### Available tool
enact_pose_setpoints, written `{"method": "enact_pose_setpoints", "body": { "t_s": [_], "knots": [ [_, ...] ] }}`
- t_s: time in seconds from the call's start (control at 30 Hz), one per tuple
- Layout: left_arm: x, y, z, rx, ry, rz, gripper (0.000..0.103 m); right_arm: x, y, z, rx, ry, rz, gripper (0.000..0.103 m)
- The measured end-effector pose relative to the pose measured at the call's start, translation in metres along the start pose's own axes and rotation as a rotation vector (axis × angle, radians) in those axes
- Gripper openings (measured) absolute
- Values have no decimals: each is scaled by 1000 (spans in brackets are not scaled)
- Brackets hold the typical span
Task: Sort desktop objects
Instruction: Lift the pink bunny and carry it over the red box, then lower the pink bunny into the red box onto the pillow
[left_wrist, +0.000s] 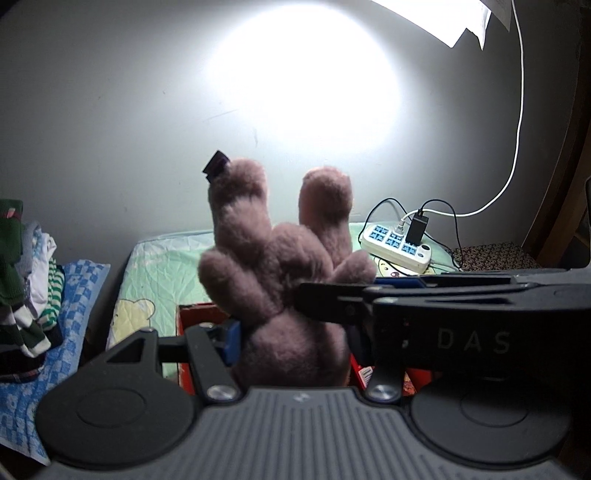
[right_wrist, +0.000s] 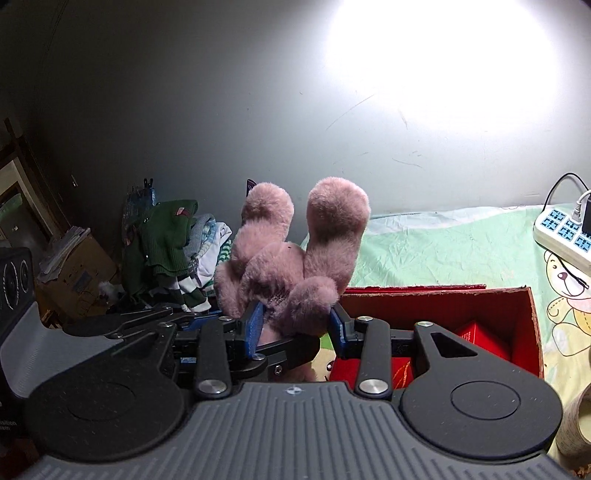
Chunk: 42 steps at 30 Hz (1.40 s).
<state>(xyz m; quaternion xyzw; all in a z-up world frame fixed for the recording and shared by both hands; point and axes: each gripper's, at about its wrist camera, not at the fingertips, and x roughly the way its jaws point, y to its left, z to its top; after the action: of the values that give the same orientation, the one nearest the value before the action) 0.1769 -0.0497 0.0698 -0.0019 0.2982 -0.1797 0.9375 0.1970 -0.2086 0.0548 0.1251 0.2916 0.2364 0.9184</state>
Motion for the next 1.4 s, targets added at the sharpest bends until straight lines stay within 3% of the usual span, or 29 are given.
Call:
{"method": "enact_pose_setpoints", "body": {
  "t_s": [0.13, 0.27, 0.73, 0.97, 1.23, 1.4],
  "knots": [
    [-7, -2, 5, 20, -25, 14, 53, -8, 6, 7, -16, -33, 0, 41],
    [10, 7, -5, -10, 32, 5, 53, -1, 6, 5, -31, -10, -18, 41],
    [68, 29, -53, -95, 262, -32, 53, 51, -28, -29, 93, 256, -27, 41],
    [79, 32, -66, -96, 323, -15, 53, 70, -24, -35, 82, 318, -35, 41],
    [88, 28, -69, -56, 336, 48, 72, 91, -28, -40, 112, 368, -24, 41],
    [97, 18, -69, -17, 350, 112, 74, 99, -39, -42, 179, 387, -6, 43]
  ]
}}
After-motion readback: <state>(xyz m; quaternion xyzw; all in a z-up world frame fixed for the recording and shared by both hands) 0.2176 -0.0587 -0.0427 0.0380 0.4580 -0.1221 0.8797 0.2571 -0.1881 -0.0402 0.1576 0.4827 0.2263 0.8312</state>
